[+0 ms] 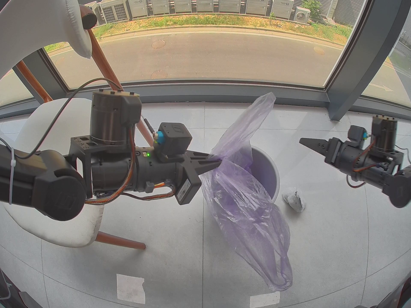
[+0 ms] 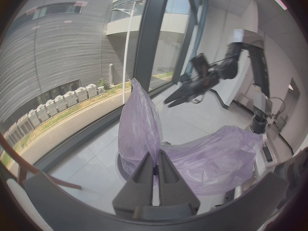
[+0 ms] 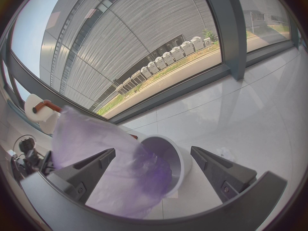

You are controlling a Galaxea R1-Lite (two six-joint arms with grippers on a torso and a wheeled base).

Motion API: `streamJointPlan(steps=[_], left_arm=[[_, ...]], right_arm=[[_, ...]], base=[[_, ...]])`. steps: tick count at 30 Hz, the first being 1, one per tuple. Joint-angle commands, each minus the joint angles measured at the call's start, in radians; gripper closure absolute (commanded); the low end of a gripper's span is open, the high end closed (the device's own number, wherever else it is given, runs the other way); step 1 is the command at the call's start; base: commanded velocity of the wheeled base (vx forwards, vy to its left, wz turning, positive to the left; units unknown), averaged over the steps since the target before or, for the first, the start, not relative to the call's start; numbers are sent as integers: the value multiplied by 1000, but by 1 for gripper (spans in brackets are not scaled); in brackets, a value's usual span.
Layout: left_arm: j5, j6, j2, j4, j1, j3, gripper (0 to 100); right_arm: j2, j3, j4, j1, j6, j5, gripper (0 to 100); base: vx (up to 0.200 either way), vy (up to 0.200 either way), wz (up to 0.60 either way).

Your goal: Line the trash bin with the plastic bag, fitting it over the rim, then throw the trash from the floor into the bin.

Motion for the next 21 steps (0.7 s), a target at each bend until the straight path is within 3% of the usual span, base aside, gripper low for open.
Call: streamJointPlan(steps=[1, 4, 10, 14, 15, 21], left_arm=[[-123, 152, -10, 1, 22, 44, 100], [-125, 193, 20, 1, 23, 39, 100], [-195, 414, 76, 10, 54, 24, 100], [-215, 427, 82, 12, 54, 27, 100], [-215, 423, 81, 13, 55, 24, 100], [-217, 416, 59, 53, 62, 12, 100]], right_arm=[[442, -200, -245, 23, 35, 33, 0], [460, -225, -257, 15, 32, 33, 0], [496, -251, -316, 18, 37, 34, 0], [576, -281, -428, 21, 40, 33, 0], [592, -292, -463, 23, 46, 33, 100], [626, -360, -518, 64, 131, 34, 100]], base=[[0, 0, 0], [0, 0, 0], [0, 0, 0], [0, 0, 0], [0, 0, 0], [0, 0, 0]])
